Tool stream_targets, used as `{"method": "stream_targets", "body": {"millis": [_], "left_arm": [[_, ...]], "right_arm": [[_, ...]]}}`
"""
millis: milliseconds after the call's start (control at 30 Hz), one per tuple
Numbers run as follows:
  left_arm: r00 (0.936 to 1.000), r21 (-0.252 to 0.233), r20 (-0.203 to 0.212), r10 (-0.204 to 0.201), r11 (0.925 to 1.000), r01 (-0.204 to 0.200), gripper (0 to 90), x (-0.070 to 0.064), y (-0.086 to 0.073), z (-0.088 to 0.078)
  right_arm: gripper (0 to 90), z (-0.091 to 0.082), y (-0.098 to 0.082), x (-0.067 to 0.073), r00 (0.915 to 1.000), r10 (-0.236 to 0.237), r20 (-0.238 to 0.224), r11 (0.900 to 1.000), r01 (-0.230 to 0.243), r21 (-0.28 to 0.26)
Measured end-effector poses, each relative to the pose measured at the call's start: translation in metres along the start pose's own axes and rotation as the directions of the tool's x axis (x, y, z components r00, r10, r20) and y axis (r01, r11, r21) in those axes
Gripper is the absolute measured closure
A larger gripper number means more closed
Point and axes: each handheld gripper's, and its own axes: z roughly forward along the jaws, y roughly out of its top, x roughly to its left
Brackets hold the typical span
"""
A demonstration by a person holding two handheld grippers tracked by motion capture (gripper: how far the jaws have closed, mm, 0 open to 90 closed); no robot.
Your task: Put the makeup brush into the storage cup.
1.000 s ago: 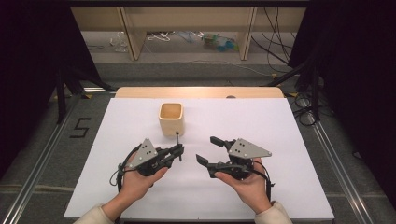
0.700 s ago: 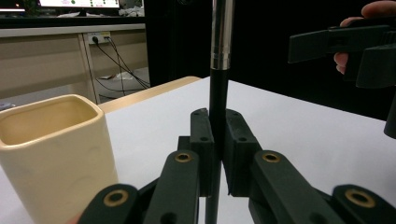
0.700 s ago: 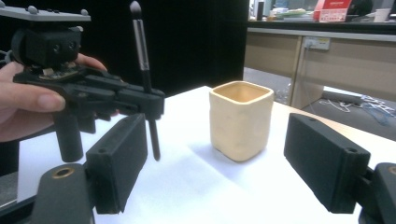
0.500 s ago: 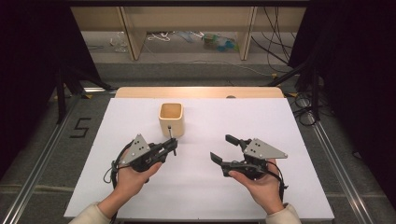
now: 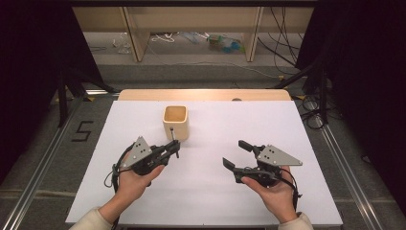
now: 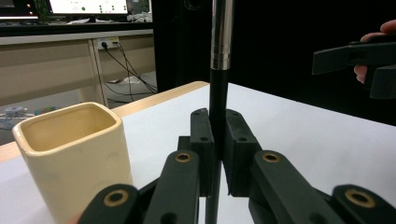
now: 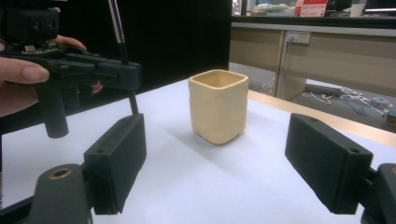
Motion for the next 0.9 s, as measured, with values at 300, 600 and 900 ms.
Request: {"method": "stream_targets", "body": {"millis": [300, 600, 900], "left_arm": [[0.9999, -0.007, -0.013, -0.002, 1.0000, 0.002, 83.9, 0.003, 0.003, -0.003], [0.9997, -0.018, -0.025, -0.005, 0.9998, 0.004, 83.9, 0.006, 0.005, -0.004], [0.9991, -0.025, -0.041, 0.006, 0.9997, -0.007, 83.9, 0.011, 0.008, -0.007]], "right_arm": [[21.0, -0.004, -0.001, 0.000, 1.0000, -0.006, 0.000, 1.000, 0.006, -0.001], [20.3, -0.011, -0.004, -0.001, 0.9997, 0.025, -0.002, 1.000, -0.025, 0.008], [20.2, -0.020, -0.006, -0.004, 0.9995, 0.020, 0.022, 0.999, -0.021, 0.025]]}}
